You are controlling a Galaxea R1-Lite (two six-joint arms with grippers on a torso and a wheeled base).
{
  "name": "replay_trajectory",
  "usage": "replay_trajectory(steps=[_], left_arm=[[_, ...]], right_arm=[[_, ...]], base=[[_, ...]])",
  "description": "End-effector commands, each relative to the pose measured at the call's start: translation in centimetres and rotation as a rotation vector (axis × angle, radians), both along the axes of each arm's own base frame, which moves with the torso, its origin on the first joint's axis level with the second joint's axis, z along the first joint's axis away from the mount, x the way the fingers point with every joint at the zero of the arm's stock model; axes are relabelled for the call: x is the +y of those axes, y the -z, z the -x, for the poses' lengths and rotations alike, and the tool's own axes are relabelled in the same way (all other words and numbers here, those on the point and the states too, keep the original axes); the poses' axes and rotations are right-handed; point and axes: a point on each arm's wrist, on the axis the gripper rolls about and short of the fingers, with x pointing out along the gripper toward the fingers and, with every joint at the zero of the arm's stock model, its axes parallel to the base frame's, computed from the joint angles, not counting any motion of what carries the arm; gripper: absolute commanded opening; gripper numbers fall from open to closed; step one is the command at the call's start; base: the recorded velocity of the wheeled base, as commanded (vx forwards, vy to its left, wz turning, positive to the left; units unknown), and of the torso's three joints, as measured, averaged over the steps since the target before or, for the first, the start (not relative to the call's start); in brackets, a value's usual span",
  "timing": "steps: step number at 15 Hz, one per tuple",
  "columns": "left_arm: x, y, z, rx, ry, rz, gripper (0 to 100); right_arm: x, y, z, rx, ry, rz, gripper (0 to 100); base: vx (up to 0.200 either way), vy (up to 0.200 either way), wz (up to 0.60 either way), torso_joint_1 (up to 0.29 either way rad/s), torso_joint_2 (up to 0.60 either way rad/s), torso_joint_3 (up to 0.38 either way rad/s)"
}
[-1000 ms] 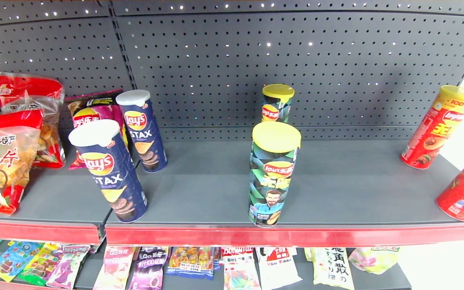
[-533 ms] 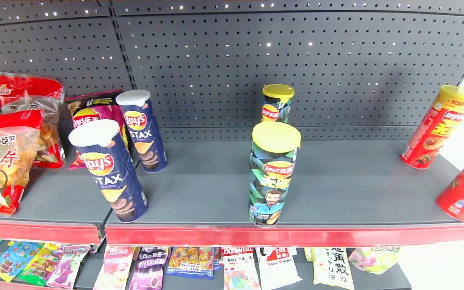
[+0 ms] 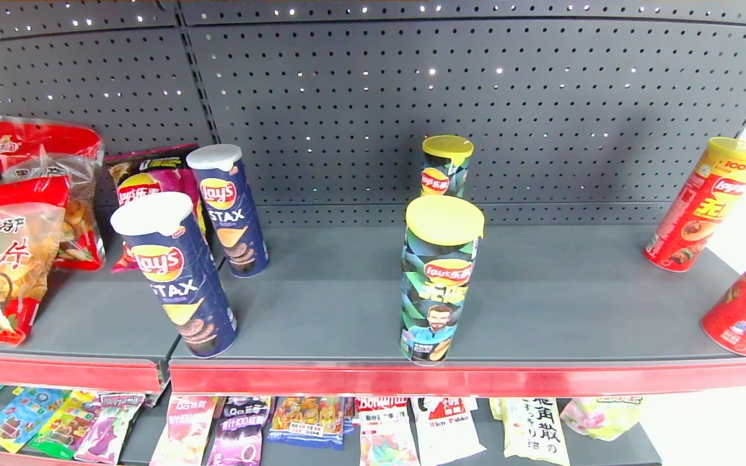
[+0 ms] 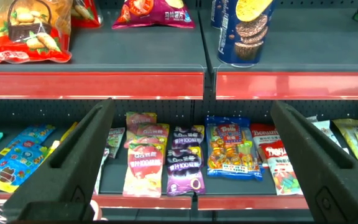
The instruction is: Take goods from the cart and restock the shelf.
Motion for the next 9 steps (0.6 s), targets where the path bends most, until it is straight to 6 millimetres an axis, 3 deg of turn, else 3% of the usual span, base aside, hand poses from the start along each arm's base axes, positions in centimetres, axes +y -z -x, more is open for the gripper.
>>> replay_trajectory(steps=[1,9], left_arm=[[0.00,0.02,-0.01,0.001,0.000,0.000,100],[0.00,0.02,-0.01,0.001,0.000,-0.002,100]], right_arm=[[0.00,0.00,0.01,-0.001,0.000,0.001,100],[0.00,0.00,0.01,-0.001,0.000,0.001,100]], base=[[0.000,0.000,0.00,0.000,0.00,0.000],[0.000,0.000,0.00,0.000,0.00,0.000]])
